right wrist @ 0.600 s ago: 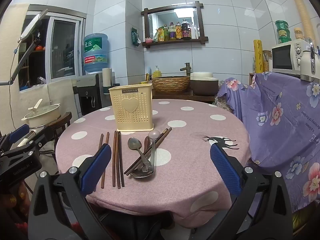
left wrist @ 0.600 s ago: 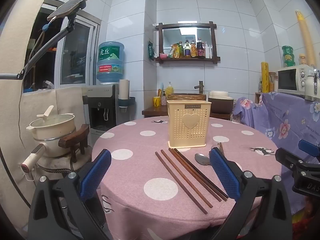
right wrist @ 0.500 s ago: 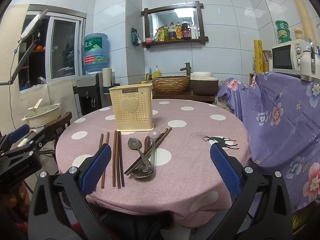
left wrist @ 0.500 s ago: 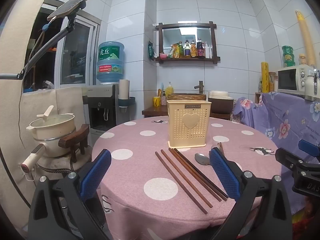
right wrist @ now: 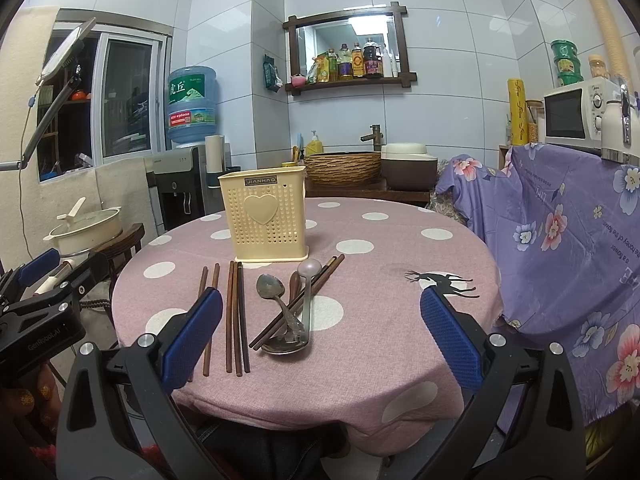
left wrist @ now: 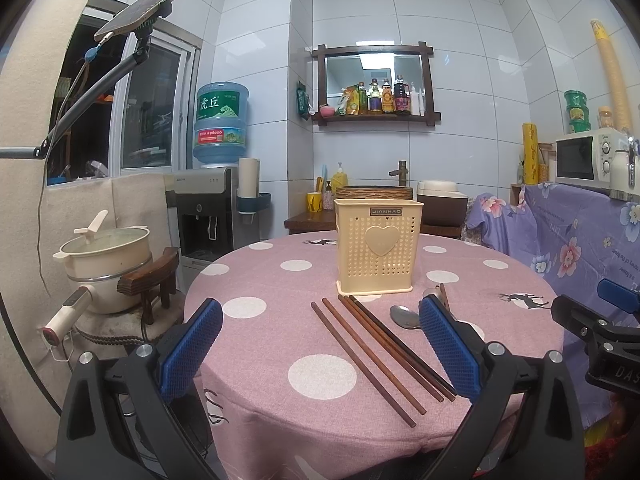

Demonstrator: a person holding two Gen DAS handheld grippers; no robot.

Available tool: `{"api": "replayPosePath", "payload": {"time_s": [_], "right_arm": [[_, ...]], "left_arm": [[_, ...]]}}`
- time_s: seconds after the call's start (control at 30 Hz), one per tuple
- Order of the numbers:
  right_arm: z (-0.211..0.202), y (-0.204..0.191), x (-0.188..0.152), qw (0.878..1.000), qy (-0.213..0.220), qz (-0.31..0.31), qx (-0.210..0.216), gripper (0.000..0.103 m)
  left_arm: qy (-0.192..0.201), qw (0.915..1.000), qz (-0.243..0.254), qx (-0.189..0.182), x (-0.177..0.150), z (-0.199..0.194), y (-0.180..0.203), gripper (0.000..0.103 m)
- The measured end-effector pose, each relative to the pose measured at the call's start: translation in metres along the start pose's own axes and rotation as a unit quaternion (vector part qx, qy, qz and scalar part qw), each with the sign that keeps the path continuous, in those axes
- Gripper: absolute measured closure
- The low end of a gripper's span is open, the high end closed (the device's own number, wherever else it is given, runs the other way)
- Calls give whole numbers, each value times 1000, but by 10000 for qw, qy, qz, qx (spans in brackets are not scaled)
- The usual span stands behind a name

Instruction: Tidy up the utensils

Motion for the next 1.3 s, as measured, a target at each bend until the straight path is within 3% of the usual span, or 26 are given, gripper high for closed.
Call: {"api": "replayPosePath", "payload": {"time_s": [1.13,1.3], "right_arm": [[1,0,-1,10000,-23,-1,3,5],[10,-3,-9,9997,-248,-57,-16,5]], "left_arm": [[4,10000,10,9,-4,3,-5,5],[-348,9993,83,-93,-21,20,-8,5]]}}
Point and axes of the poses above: each gripper's, at about its wrist camera, not at the fingertips, and z roughly the way its jaws point, y to its right, x to its top, the point moved 4 cm from there along z, roughly the way its jaws point, and after that the axes turned 3 degrees about -x, right-handed, at the moved point
